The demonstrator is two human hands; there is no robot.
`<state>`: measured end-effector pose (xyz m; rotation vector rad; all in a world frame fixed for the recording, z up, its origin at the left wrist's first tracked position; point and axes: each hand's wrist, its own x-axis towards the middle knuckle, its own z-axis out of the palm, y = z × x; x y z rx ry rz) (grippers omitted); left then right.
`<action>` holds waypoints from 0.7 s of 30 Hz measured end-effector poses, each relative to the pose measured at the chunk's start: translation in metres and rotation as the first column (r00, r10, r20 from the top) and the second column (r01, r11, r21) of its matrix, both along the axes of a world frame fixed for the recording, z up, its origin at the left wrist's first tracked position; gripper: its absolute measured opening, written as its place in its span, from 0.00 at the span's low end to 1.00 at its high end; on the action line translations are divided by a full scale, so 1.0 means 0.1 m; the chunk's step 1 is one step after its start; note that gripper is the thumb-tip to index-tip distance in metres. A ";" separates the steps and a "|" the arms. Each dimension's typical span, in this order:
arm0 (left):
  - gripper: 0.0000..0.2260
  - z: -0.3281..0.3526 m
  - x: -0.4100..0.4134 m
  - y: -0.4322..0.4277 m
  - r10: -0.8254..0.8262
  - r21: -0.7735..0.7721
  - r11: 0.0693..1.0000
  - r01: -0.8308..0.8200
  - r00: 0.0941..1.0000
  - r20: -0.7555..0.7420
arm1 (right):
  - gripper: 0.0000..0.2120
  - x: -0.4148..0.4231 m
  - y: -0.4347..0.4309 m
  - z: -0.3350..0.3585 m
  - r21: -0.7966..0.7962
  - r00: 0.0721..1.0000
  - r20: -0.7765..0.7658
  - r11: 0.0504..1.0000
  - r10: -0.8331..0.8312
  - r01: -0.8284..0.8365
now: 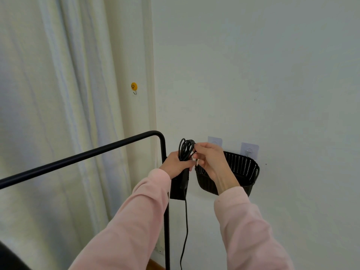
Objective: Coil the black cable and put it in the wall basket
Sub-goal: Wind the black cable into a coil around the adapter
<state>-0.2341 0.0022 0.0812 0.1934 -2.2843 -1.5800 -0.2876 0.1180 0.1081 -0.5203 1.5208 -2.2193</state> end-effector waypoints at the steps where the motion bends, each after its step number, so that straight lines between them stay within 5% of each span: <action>1: 0.13 -0.01 -0.01 0.00 0.010 0.001 1.000 -0.010 1.000 0.000 | 0.05 0.00 -0.01 0.00 -0.013 1.000 0.003 1.000 0.003 -0.003; 6: 0.15 -0.01 -0.02 0.06 0.063 -0.015 0.998 -0.063 0.997 -0.053 | 0.03 -0.01 0.02 -0.07 -0.009 1.000 0.019 1.000 0.001 -0.001; 12: 0.05 0.00 -0.04 0.04 0.113 0.166 0.981 -0.095 0.988 -0.104 | 0.06 -0.02 0.13 -0.24 0.306 0.988 0.154 0.951 -0.008 -0.040; 17: 0.10 0.01 -0.06 0.07 0.203 0.283 0.946 -0.160 0.971 -0.130 | 0.05 0.10 0.16 -0.40 0.622 0.883 0.052 0.677 0.466 -0.394; 21: 0.11 0.04 -0.05 0.01 0.229 0.313 0.934 -0.173 0.962 -0.149 | 0.07 0.11 0.17 -0.58 0.704 0.811 0.090 0.539 0.579 -0.463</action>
